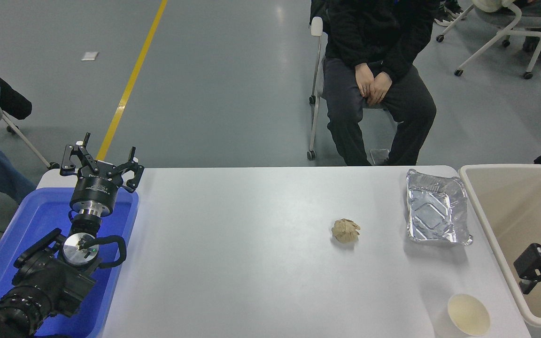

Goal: Pick up paper cup place in dustbin

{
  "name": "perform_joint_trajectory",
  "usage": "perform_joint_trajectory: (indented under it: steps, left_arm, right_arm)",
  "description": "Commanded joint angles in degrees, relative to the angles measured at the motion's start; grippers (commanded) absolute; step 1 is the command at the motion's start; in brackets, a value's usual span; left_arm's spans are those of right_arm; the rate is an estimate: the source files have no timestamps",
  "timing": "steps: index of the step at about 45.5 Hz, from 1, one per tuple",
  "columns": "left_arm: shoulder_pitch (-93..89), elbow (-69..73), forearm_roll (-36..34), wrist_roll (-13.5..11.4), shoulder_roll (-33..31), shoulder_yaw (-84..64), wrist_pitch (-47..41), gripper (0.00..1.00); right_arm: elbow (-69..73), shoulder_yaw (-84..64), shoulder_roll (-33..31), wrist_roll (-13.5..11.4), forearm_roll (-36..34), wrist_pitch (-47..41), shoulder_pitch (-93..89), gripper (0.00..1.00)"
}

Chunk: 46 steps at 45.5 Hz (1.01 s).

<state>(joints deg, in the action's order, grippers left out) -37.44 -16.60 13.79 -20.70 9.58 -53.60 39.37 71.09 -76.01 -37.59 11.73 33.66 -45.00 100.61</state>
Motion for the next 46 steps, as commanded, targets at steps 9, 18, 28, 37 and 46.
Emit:
perform_joint_trajectory:
  steps: [9,18,28,37,46]
  left_arm:
    - [0.00,-0.01,-0.08,0.05,0.00,0.07,0.00,0.99]
    - [0.00,-0.01,0.01,0.05,0.00,-0.01,0.00,0.99]
    - [0.00,-0.01,0.01,0.05,0.00,-0.01,0.00,0.99]
    - [0.00,-0.01,0.01,0.05,0.00,-0.01,0.00,0.99]
    - [0.00,-0.01,0.01,0.05,0.00,-0.01,0.00,0.99]
  right_arm:
    - [0.98,10.17,-1.78,-1.54,0.27,0.00,-6.38,1.00]
    - [0.89,12.47,-1.78,-2.42,0.27,0.52,-9.82,0.98]
    - [0.98,12.64,-1.87,-2.42,0.01,5.01,-10.52,0.98]
    - [0.89,14.31,-1.78,-2.42,-0.17,6.06,-12.72,0.98]
    - [0.81,15.01,-1.70,-2.42,-0.17,8.78,-14.91,0.98]
